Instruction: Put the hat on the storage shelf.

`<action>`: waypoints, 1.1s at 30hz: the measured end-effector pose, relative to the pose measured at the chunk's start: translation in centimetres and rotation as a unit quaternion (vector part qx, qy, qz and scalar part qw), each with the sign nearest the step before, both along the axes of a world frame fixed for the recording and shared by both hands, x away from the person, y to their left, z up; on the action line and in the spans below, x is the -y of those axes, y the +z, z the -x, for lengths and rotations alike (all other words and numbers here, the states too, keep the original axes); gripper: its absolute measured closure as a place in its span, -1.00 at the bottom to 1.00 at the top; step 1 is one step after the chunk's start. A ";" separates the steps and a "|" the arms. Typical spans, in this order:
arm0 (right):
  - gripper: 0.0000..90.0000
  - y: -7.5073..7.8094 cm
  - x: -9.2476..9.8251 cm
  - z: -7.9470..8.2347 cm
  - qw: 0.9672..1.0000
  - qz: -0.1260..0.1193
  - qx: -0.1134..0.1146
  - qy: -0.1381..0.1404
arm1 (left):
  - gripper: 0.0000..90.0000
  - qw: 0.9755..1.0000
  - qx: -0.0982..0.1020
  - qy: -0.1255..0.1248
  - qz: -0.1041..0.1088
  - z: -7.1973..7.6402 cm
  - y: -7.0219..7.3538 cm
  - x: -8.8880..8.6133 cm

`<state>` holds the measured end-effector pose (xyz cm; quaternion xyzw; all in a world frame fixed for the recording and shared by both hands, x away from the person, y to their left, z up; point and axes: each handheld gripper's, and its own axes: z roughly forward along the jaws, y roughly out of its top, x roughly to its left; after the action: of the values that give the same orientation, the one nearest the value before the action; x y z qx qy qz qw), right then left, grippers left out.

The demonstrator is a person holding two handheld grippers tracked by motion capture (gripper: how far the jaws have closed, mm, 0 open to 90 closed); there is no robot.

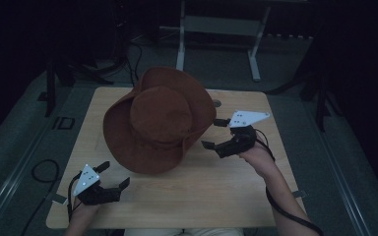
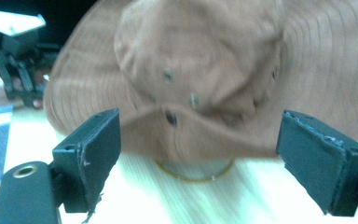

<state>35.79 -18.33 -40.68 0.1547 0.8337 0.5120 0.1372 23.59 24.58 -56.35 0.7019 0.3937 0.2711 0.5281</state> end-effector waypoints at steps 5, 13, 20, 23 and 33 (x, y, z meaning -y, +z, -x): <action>-0.69 -2.2 1.6 0.4 1.000 -0.007 -0.010 -0.020 | -0.89 1.000 0.002 0.002 -0.005 -0.1 -0.1 0.0; -0.69 -6.1 3.5 0.5 0.999 -0.006 -0.034 -0.041 | -0.89 1.000 -0.001 0.003 -0.008 -0.1 -0.3 0.0; -0.69 -9.0 4.9 0.7 0.997 0.004 -0.047 -0.057 | -0.89 1.000 -0.003 0.002 -0.011 0.0 -0.4 0.1; -0.69 -10.2 5.4 0.9 0.997 0.010 -0.048 -0.063 | -0.89 1.000 -0.003 0.003 -0.014 0.2 -0.4 0.1; -0.69 -13.2 7.7 1.7 0.994 0.022 -0.063 -0.087 | -0.89 1.000 -0.002 0.009 -0.021 0.8 -0.5 -0.3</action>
<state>34.05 -26.03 -53.88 0.2557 0.8348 0.4693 0.1319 22.81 24.87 -56.87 0.7100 0.3954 0.2827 0.5096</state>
